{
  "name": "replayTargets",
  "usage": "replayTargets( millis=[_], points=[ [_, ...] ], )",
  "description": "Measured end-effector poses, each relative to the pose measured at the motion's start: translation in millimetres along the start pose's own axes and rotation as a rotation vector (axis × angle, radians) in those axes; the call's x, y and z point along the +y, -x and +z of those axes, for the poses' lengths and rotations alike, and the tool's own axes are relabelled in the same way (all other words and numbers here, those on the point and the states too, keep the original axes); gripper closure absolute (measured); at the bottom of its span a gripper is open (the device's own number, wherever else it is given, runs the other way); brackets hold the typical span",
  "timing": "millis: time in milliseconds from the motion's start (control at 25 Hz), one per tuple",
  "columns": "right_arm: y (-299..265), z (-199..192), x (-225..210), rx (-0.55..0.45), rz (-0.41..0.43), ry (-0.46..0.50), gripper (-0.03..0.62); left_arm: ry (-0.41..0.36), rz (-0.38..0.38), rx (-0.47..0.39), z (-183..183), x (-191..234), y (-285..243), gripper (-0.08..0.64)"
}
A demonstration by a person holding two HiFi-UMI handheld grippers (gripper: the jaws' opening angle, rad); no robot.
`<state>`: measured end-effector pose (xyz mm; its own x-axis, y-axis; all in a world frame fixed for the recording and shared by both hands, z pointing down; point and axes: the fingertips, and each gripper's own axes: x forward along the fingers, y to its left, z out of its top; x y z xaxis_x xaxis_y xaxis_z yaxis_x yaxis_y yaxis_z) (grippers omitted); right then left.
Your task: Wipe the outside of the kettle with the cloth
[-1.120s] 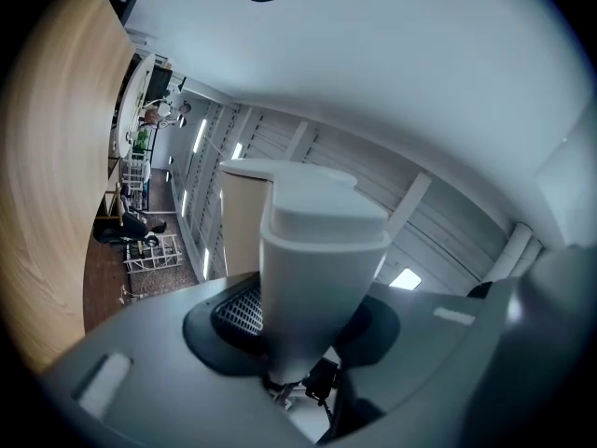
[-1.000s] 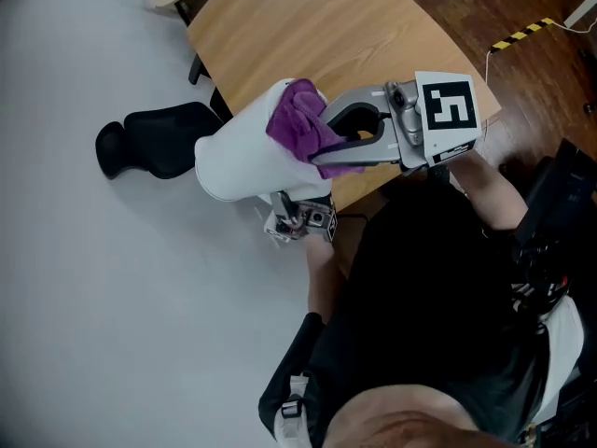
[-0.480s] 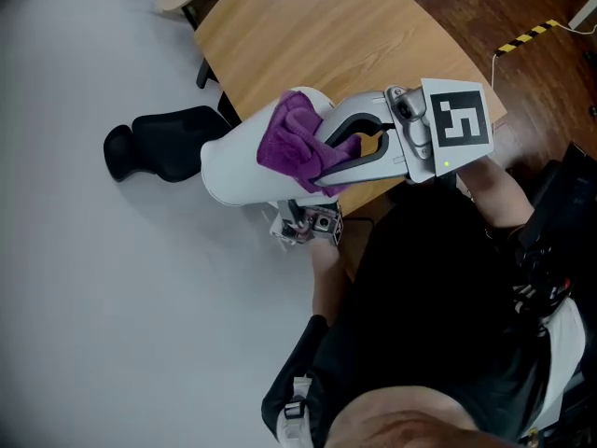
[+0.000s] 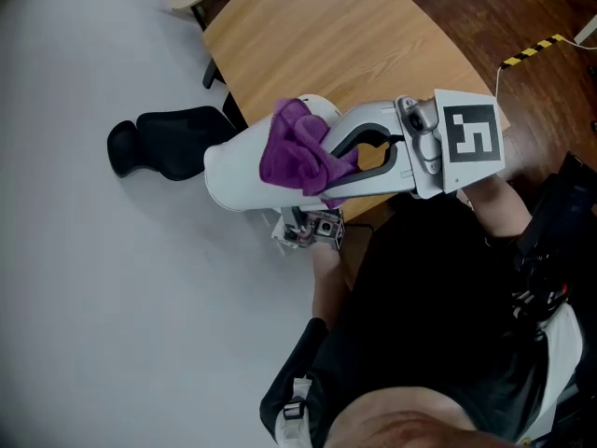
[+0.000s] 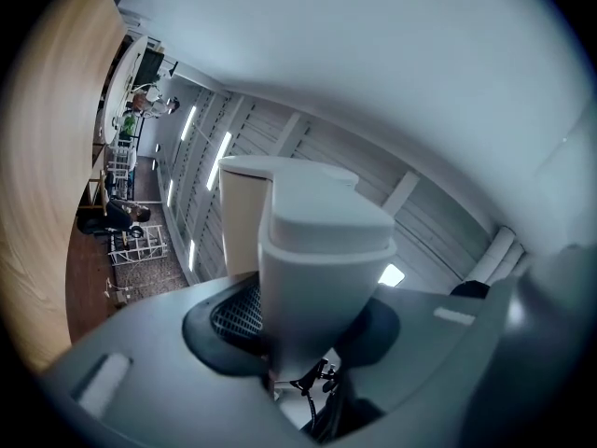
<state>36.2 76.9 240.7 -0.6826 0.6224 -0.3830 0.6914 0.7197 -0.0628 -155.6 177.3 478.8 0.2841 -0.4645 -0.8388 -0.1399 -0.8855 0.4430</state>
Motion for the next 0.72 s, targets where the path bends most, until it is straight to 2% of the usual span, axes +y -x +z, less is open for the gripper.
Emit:
replayTargets(
  millis=[40, 120, 160, 240, 280, 400, 440, 520, 600, 680, 720],
  points=[
    [-2.4, 4.5, 1.4, -0.006, 0.006, -0.021, 0.536, 0.006, -0.009, 0.009, -3.2, 0.8, -4.1, 0.495],
    [-3.1, 8.9, -3.4, -0.041, -0.033, -0.026, 0.535, 0.015, -0.049, 0.020, -11.0, -8.0, -5.3, 0.494],
    [-2.3, 9.4, -7.0, -0.065, -0.055, 0.000, 0.536, 0.011, -0.068, 0.023, -14.1, -15.6, -2.3, 0.494],
    [1.7, 11.1, -19.2, -0.118, -0.089, 0.112, 0.537, -0.006, -0.085, 0.024, -15.4, -25.7, 7.4, 0.494],
    [5.8, 9.3, -31.0, -0.124, -0.125, 0.145, 0.537, -0.014, -0.085, 0.017, -13.1, -25.9, 13.7, 0.494],
    [19.2, -5.9, -65.9, -0.091, -0.276, 0.115, 0.535, -0.022, -0.081, -0.022, -2.9, -23.3, 19.0, 0.495],
    [19.5, -4.5, -62.1, -0.111, -0.267, 0.112, 0.535, -0.020, -0.077, -0.030, -0.4, -23.9, 20.7, 0.495],
    [11.3, 13.1, -30.5, -0.180, -0.127, 0.126, 0.537, -0.014, -0.065, -0.033, 1.3, -23.0, 21.8, 0.495],
    [-0.2, 26.1, -1.3, -0.160, 0.003, 0.081, 0.535, -0.009, -0.065, -0.024, -3.2, -18.4, 15.1, 0.495],
    [-5.3, 26.9, 4.8, -0.109, 0.020, -0.024, 0.535, -0.004, -0.084, -0.014, -11.5, -17.8, 6.5, 0.495],
    [-5.0, 25.9, 0.2, -0.115, 0.008, -0.021, 0.537, -0.004, -0.097, -0.011, -14.7, -19.8, 3.8, 0.494]
  ],
)
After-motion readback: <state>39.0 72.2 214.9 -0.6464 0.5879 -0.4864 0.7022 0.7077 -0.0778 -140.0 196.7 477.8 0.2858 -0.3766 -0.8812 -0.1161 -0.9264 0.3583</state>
